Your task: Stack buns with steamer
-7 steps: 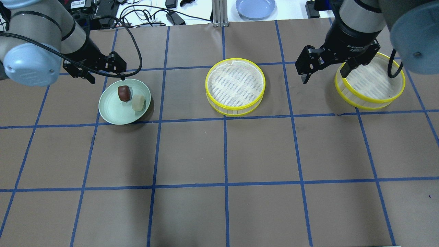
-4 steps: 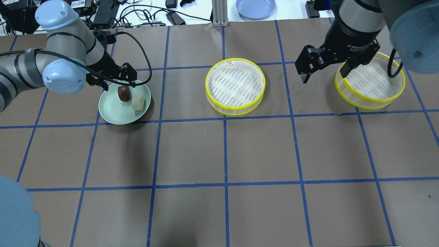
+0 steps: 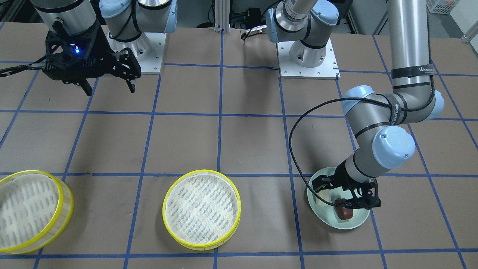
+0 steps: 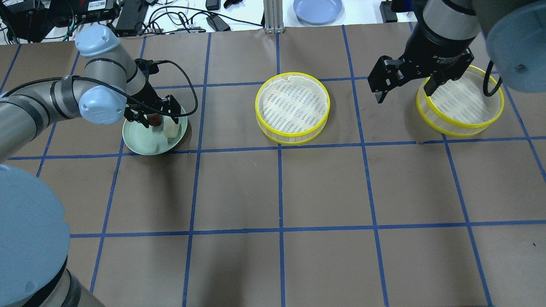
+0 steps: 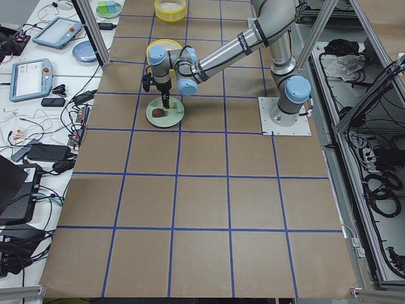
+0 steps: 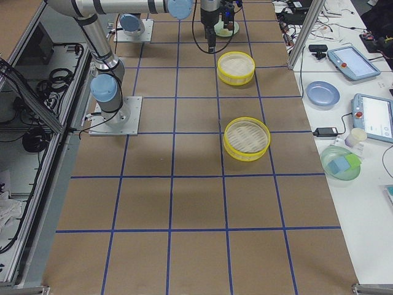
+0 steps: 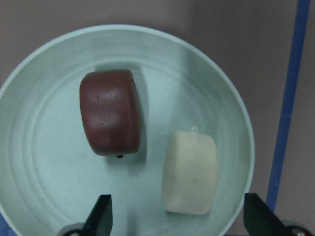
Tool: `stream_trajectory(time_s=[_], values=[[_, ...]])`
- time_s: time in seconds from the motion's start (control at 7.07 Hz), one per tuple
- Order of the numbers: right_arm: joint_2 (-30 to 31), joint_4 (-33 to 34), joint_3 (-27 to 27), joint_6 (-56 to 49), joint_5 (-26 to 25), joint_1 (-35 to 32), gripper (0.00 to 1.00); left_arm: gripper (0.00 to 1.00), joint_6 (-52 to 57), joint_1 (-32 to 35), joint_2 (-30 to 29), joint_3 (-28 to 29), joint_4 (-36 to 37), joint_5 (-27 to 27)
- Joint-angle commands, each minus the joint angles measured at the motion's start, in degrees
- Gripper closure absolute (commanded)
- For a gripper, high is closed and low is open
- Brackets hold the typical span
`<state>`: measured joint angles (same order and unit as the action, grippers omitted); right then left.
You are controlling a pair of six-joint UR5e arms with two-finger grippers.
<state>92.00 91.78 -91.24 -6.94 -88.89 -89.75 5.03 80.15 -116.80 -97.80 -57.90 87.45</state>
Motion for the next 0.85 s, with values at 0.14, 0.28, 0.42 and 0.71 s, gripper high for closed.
stream_trajectory(time_s=[0.14,0.28,0.42,0.71], values=[[-1.29,1.29,0.88,-0.18,0.04,0.45,0.0,0.16,-0.02,0.01,-1.32,0.06,-0.02,-0.17],[-2.34,1.47,0.89,-0.53,-0.49,0.54,0.0,0.21,-0.02,0.01,-1.41,0.06,-0.11,-0.26],[-3.14,1.65,0.98,-0.62,-0.49,0.63,0.0,0.21,-0.02,0.01,-1.59,0.06,-0.11,-1.3],[-5.24,6.9,0.89,-0.88,-1.01,2.02,0.01,0.37,0.06,0.01,-2.02,0.24,-0.11,-2.63]])
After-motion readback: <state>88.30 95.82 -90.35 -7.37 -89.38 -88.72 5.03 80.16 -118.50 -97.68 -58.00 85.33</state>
